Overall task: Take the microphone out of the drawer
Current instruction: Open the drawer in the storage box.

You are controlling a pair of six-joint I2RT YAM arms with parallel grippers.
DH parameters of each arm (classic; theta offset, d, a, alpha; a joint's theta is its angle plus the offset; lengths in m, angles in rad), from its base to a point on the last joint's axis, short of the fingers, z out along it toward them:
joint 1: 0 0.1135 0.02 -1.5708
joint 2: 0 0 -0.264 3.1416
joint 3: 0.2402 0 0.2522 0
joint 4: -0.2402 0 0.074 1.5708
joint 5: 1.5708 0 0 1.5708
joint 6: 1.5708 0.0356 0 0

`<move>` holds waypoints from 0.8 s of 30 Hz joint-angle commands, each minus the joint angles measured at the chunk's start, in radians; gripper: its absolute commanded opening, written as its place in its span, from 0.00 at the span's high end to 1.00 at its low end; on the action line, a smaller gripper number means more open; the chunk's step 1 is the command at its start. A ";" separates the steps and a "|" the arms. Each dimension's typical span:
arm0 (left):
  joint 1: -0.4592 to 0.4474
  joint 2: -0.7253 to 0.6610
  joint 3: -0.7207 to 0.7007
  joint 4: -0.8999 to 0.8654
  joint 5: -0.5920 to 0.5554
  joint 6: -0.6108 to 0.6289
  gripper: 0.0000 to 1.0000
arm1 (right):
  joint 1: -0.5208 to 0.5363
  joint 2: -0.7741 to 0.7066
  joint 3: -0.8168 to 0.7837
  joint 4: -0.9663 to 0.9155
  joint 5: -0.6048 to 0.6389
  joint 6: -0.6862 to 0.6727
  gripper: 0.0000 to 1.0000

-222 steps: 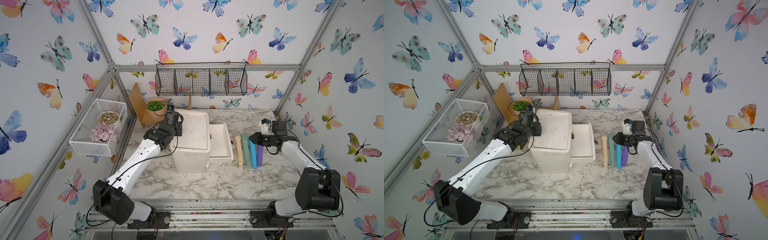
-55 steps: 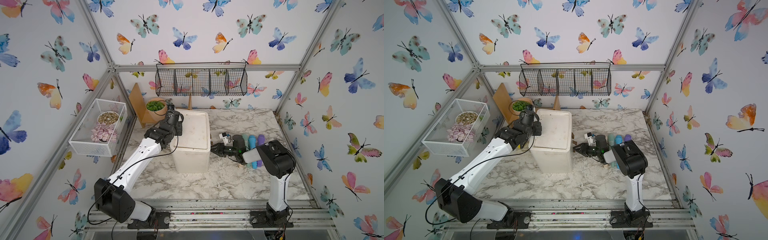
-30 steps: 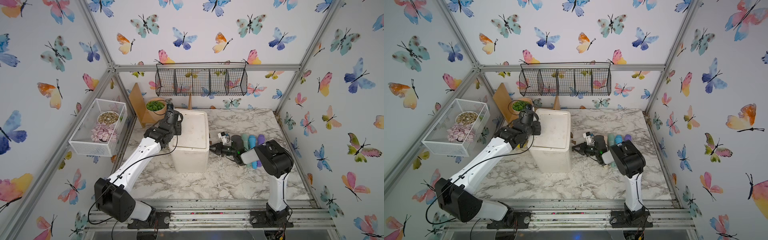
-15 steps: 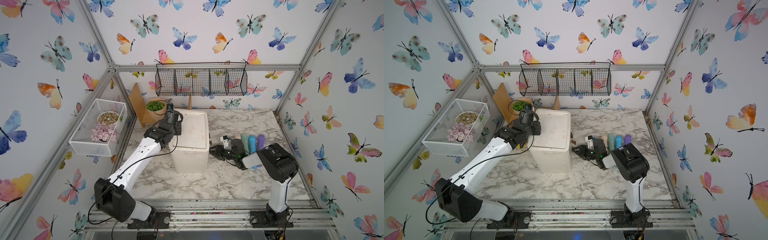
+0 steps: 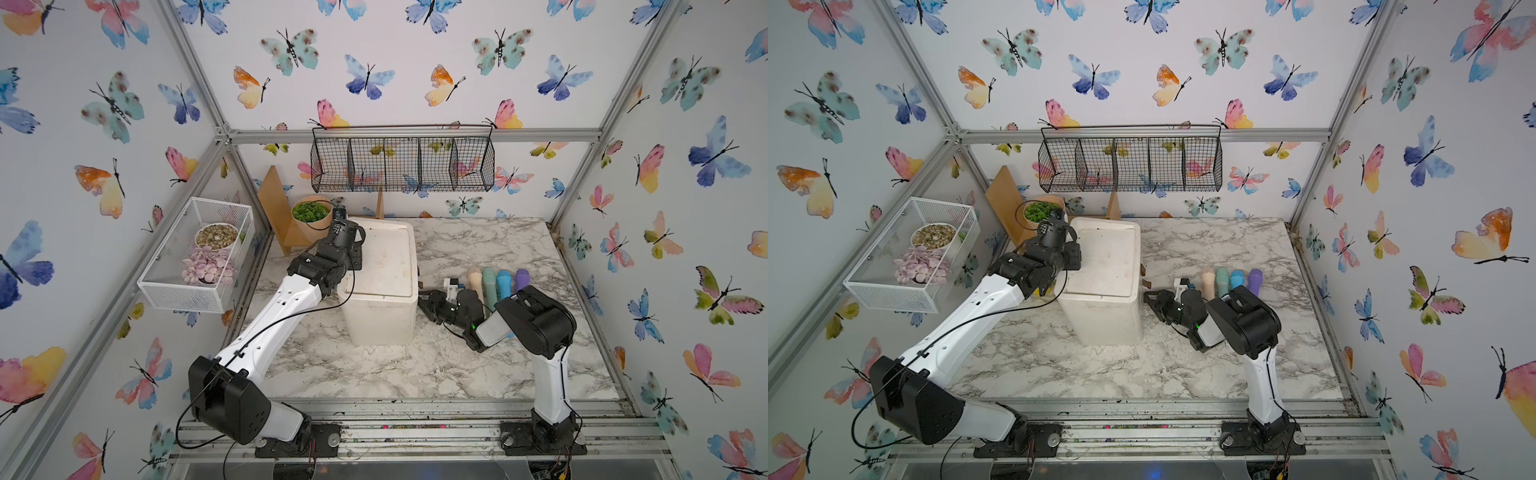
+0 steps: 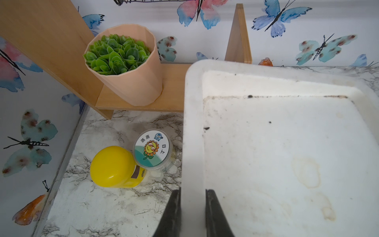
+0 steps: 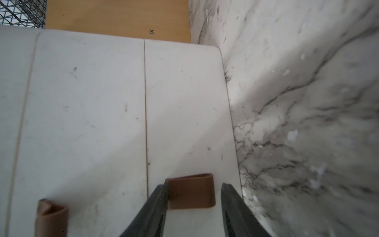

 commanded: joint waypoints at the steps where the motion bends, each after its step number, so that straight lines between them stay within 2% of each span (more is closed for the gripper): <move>1: -0.020 0.053 -0.023 -0.017 0.045 0.012 1.00 | 0.094 0.030 0.032 0.180 -0.013 0.089 0.52; 5: -0.020 0.054 -0.025 -0.015 0.049 0.010 1.00 | 0.115 0.061 0.023 0.246 0.029 0.141 0.53; 9: -0.022 0.060 -0.023 -0.015 0.055 0.005 1.00 | 0.131 0.104 0.035 0.327 0.059 0.196 0.58; 21: -0.025 0.061 -0.016 -0.015 0.052 0.005 1.00 | 0.139 0.078 0.018 0.296 0.101 0.189 0.98; 24: -0.025 0.062 -0.016 -0.015 0.049 0.005 1.00 | 0.139 0.037 0.010 0.224 0.103 0.146 0.98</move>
